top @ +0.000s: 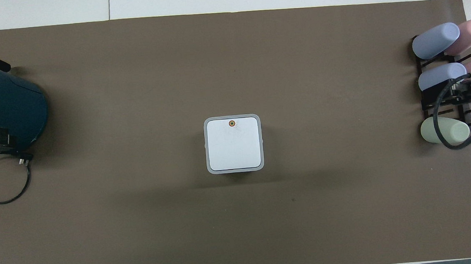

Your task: Close trash can lid

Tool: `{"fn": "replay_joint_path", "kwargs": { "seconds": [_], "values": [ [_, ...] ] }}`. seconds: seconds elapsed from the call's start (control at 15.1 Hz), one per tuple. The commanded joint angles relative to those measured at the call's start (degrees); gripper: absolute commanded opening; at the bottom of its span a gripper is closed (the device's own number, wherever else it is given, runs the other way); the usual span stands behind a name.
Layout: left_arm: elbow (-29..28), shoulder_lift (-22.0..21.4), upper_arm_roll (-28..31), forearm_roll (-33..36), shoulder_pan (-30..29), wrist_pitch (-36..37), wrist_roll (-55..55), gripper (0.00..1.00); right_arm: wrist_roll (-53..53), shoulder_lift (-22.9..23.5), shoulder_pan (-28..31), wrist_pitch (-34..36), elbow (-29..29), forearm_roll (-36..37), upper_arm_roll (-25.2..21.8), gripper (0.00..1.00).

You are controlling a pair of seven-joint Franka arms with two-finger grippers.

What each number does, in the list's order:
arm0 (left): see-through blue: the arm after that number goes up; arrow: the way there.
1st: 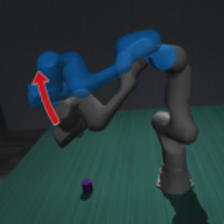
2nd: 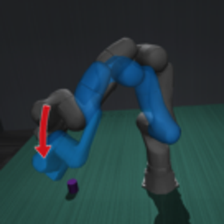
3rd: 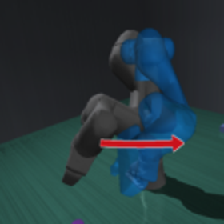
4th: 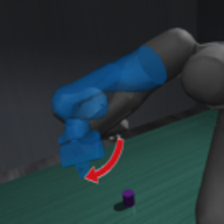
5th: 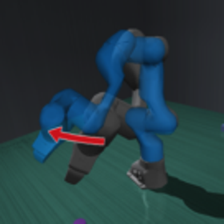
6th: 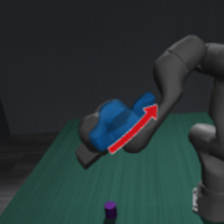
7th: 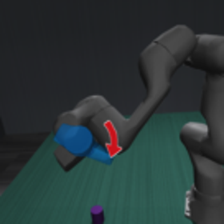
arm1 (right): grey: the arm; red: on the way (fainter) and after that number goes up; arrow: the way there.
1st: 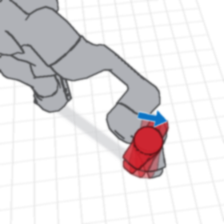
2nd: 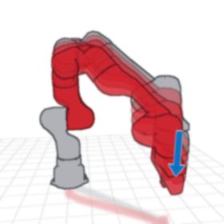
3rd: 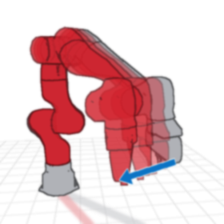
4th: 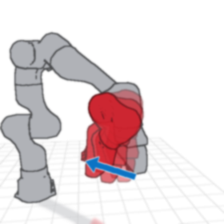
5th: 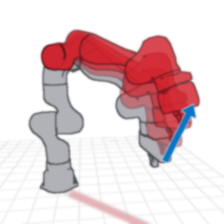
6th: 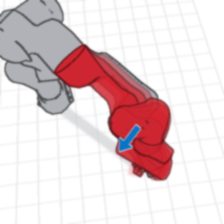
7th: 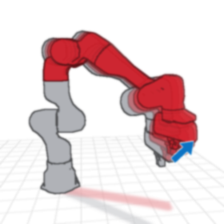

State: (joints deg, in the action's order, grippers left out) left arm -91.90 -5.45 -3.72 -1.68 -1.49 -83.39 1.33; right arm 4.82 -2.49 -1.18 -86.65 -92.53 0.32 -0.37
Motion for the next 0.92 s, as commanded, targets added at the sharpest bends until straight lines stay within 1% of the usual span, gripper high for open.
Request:
{"fn": "replay_joint_path", "kwargs": {
  "seconds": [0.0, 0.07, 0.13, 0.2, 0.26, 0.4, 0.53, 0.59, 0.86],
  "values": [
    [-2.05, -0.96, 0.3, 1.59, 0.79, 0.43, -0.8, 1.0, 0.28, 0.12, 1.0, 0.61, 0.33, -1.11, 0.72, 1.0],
    [-2.67, -1.06, 0.47, 1.59, 1.74, -0.01, -0.8, 1.0, 0.28, 0.12, 1.0, 0.61, 0.33, -1.11, 0.72, 1.0],
    [-2.76, -0.36, 2.21, 1.59, 3.93, -0.8, -0.8, 1.0, 0.28, 0.12, 1.0, 0.61, 0.42, -1.11, 0.72, 1.0],
    [-2.24, 0.52, 5.19, 1.59, 7.0, -1.24, -0.8, 1.0, 0.19, 0.12, 1.0, 0.61, 0.33, -1.11, 0.72, 1.0],
    [-1.63, 2.0, 6.26, 1.59, 7.9, -1.51, -0.71, 1.0, 0.28, 0.12, 1.0, 0.61, 0.33, -1.11, 0.72, 1.0],
    [1.79, 3.33, 6.27, 1.59, 7.82, -0.46, -0.62, 1.0, 0.19, 0.12, 1.0, 0.61, 0.33, -1.11, 0.72, 1.0],
    [6.18, 5.44, 5.83, 1.07, 7.82, 3.74, -0.62, 1.0, 0.28, 0.12, 1.0, 0.61, 0.33, -1.11, 0.72, 1.0],
    [6.64, 5.1, 5.49, 0.81, 7.73, 4.55, -0.8, 1.0, 0.28, 0.12, 1.0, 0.61, 0.33, -1.11, 0.72, 1.0],
    [5.41, 4.22, 4.95, 0.71, 7.64, 3.59, -0.98, 1.0, 0.28, 0.12, 1.0, 0.61, 0.33, -1.11, 0.72, 1.0]
  ]
}}
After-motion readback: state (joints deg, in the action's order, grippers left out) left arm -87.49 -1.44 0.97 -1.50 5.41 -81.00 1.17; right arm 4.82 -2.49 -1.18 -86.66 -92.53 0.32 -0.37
